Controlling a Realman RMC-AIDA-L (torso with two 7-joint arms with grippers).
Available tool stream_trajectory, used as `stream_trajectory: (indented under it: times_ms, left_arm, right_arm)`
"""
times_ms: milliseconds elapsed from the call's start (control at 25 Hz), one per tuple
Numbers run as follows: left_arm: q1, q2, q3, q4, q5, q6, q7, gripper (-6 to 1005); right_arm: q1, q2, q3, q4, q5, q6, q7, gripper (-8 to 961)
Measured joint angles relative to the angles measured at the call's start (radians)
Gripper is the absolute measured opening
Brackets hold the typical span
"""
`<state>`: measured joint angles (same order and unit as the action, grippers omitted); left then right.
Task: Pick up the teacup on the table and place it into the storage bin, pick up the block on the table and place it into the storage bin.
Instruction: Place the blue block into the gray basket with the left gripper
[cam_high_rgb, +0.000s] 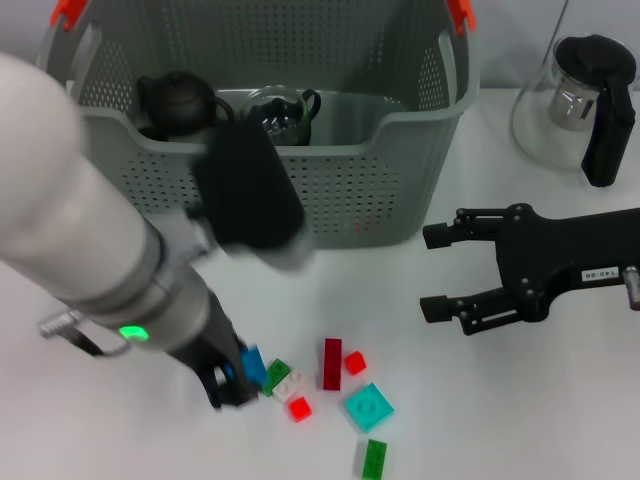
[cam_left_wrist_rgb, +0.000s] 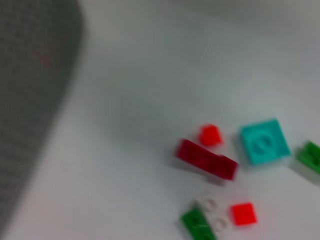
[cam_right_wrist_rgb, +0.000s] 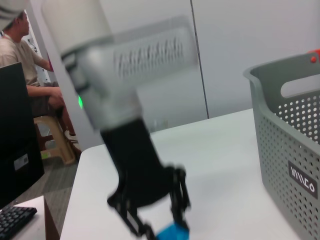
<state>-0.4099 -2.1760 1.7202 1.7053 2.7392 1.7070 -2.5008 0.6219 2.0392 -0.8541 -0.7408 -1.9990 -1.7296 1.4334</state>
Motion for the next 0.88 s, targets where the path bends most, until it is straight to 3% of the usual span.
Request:
stream_trajectory:
  times_ms: [240, 400, 560, 680, 880]
  left_arm:
    - [0.021, 0.004, -0.240, 0.222, -0.111, 0.073, 0.014, 403]
    - [-0.050, 0.007, -0.470, 0.226, -0.256, 0.059, 0.058, 405]
    - [-0.184, 0.015, -0.710, 0.115, -0.362, 0.014, 0.138, 406]
    - [-0.297, 0.041, -0.837, -0.039, -0.391, -0.035, 0.198, 407]
    - [-0.402, 0.114, -0.851, -0.365, -0.381, -0.241, 0.257, 409]
  right_arm:
    - [-0.013, -0.008, 0.000, -0.001, -0.036, -0.005, -0.001, 945]
    - [-0.012, -0.008, 0.000, -0.001, -0.073, -0.007, -0.002, 945]
    - [-0.002, -0.004, -0.004, -0.002, -0.100, -0.008, 0.007, 945]
    - [0.012, -0.001, -0.016, -0.006, -0.135, -0.010, 0.032, 945]
    - [0.032, 0.002, -0.020, -0.008, -0.183, -0.010, 0.061, 945]
